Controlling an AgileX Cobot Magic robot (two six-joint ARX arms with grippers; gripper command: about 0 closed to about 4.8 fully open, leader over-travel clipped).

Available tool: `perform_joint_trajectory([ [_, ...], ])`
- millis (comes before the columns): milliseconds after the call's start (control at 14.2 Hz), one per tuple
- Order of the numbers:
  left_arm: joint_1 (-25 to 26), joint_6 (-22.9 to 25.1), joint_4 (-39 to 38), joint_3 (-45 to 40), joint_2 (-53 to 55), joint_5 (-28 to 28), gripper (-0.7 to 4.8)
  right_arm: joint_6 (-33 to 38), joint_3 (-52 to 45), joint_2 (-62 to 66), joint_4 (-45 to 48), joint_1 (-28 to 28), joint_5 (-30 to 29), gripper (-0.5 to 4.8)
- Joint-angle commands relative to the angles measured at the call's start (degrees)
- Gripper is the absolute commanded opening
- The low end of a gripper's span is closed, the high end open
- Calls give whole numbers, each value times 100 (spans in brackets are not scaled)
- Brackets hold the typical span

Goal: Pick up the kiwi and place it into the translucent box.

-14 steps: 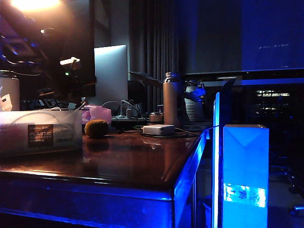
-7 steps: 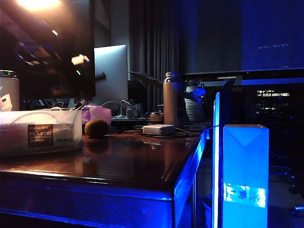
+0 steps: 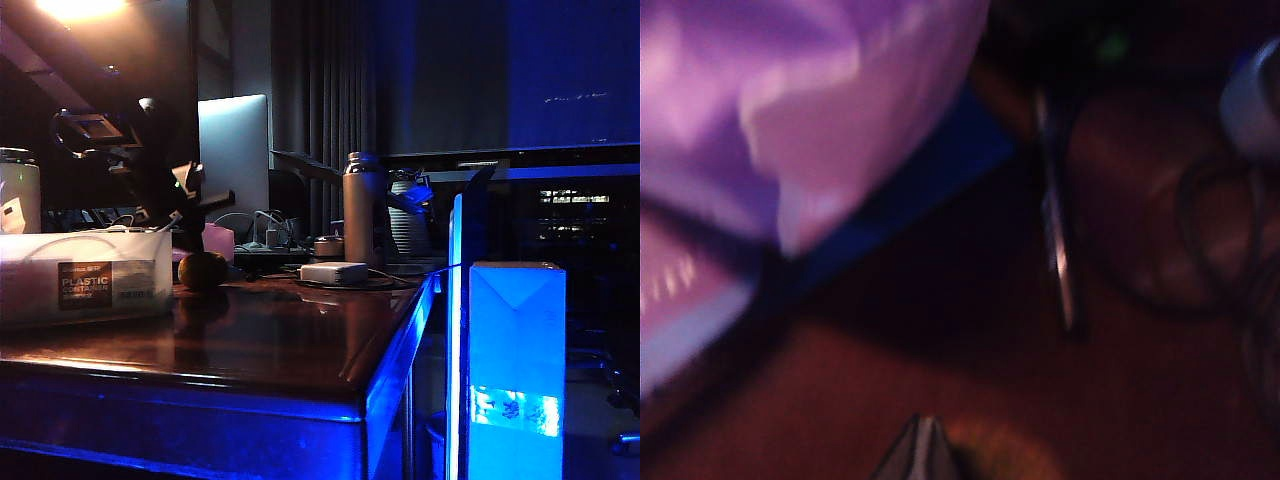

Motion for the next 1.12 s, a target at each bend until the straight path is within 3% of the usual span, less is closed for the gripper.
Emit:
perform_joint_trajectory([
  [70, -15, 11, -380, 26, -35, 306, -3, 33, 35, -81, 74, 4, -33, -1],
  [351, -234, 328, -776, 151, -48, 774, -3, 28, 35, -85, 66, 4, -33, -1],
  [562, -472, 610, -1362, 577, -48, 782, -3, 26, 35, -90, -61, 0, -31, -1],
  [702, -535, 610, -1602, 1211, -50, 776, -3, 0, 35, -103, -186, -48, -28, -1],
  [912, -494, 636, -2149, 2448, -52, 713, -3, -162, 28, -138, -1237, -382, -35, -1],
  [1123, -444, 809, -2973, 3497, -485, 599, -3, -1185, 24, 219, -2159, -632, -1255, -1],
])
